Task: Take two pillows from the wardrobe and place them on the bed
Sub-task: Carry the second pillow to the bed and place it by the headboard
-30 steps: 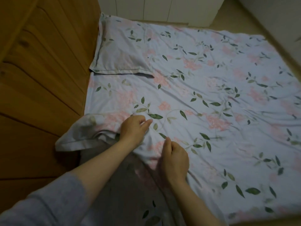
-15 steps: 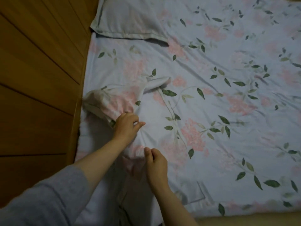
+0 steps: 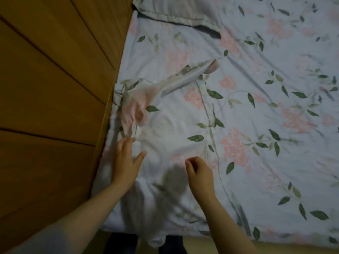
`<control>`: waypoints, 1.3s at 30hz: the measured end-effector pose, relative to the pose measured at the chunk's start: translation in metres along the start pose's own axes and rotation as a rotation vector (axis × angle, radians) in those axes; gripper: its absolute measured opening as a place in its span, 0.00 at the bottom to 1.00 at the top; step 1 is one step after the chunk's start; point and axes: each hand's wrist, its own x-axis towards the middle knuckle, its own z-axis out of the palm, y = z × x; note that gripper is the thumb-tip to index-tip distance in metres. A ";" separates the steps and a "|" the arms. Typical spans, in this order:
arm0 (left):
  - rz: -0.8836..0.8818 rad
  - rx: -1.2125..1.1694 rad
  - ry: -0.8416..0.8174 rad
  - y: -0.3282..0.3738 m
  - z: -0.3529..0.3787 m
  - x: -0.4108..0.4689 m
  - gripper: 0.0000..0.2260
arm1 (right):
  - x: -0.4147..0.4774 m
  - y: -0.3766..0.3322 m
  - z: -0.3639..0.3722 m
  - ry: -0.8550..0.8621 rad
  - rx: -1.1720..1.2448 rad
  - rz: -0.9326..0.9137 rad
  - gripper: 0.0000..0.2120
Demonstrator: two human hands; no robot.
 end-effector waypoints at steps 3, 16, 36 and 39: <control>-0.152 -0.064 -0.016 -0.015 0.003 -0.027 0.30 | 0.014 0.016 -0.008 -0.014 -0.141 0.036 0.16; -0.479 -0.282 -0.087 -0.043 0.064 -0.027 0.28 | 0.053 0.075 -0.007 -0.133 -0.164 0.317 0.46; -0.024 -0.184 0.252 0.071 -0.055 0.024 0.31 | 0.026 -0.050 -0.029 0.410 0.218 -0.011 0.20; -0.216 0.059 0.031 0.056 -0.041 0.037 0.40 | 0.044 -0.022 -0.019 0.325 0.045 0.331 0.24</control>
